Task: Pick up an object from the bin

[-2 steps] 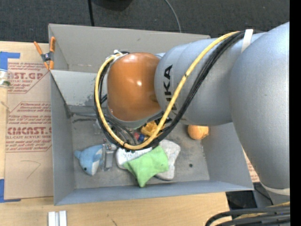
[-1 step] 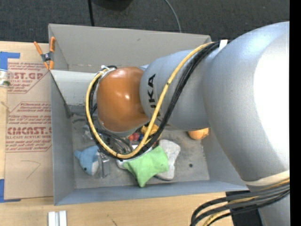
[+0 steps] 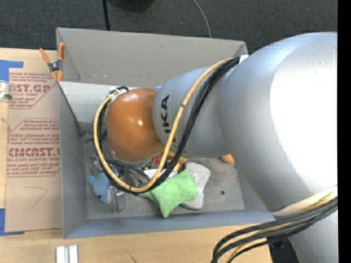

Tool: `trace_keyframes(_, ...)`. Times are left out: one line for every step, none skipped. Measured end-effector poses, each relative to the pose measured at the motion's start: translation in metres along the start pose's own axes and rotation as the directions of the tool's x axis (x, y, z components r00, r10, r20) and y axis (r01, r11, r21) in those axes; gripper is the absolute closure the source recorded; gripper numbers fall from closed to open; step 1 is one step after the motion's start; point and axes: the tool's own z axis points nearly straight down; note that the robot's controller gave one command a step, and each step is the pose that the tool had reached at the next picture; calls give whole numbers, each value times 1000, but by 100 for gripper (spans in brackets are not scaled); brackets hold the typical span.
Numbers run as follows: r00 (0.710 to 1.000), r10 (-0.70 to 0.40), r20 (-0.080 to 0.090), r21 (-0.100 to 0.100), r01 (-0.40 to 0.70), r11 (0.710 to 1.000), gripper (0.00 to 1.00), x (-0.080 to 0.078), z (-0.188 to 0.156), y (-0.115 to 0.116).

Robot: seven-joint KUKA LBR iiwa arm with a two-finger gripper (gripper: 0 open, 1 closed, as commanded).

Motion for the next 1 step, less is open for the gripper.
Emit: trace_keyframes(1000, -11, 7, -1, 11, 1000, 100, -9, 20, -4)
